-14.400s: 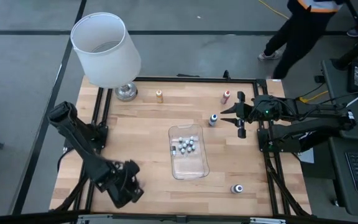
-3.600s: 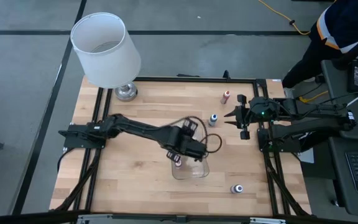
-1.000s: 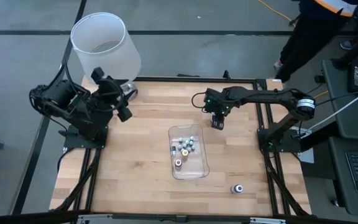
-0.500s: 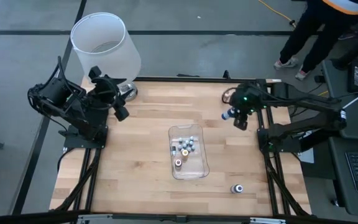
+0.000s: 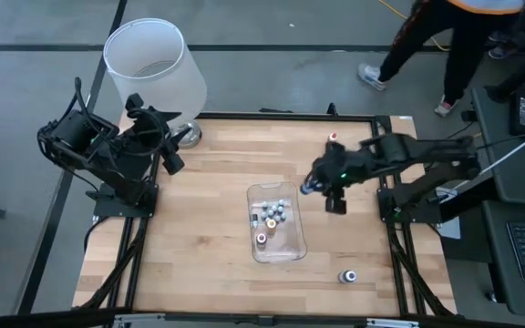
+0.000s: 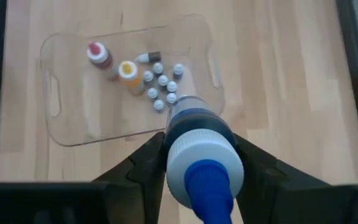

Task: Pick & Place food coloring
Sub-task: Put the large blue food coloring bottle into the transparent container, then put the large orange food coloring bottle into the transparent container

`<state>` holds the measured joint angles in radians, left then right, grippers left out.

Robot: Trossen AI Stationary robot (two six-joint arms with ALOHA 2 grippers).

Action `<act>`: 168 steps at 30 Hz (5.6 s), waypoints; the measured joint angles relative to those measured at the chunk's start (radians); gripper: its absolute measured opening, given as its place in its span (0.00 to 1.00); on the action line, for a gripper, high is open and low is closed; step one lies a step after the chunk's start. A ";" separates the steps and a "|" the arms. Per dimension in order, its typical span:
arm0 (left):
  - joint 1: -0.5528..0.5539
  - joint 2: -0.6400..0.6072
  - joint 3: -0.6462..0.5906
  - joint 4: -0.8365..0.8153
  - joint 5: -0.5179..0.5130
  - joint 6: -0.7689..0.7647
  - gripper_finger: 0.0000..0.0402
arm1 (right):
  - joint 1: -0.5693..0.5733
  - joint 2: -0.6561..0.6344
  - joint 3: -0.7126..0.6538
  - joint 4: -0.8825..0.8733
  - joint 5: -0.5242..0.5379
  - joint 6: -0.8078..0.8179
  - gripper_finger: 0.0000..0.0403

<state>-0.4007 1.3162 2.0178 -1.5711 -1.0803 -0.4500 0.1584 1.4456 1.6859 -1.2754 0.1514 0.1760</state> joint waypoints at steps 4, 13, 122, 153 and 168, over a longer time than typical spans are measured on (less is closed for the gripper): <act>0.000 -0.008 0.000 0.000 0.005 0.000 0.46 | 0.022 0.097 0.069 -0.024 0.001 -0.006 0.38; 0.000 -0.016 0.000 0.000 0.058 0.034 0.46 | 0.093 0.253 -0.049 0.178 -0.124 0.004 0.38; 0.006 -0.017 0.000 0.004 0.053 -0.001 0.46 | -0.941 0.212 -0.522 0.336 -0.102 -0.252 0.88; 0.006 -0.016 0.000 0.002 0.033 -0.012 0.46 | -0.823 0.043 -0.357 0.188 -0.225 -0.349 0.36; 0.006 -0.016 0.000 0.000 0.031 -0.023 0.46 | -0.508 -0.112 -0.247 -0.051 -0.177 -0.265 0.37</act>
<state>-0.3946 1.2999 2.0178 -1.5711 -1.0498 -0.4726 -0.3498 1.3333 1.4388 -1.3264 -0.0259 -0.0886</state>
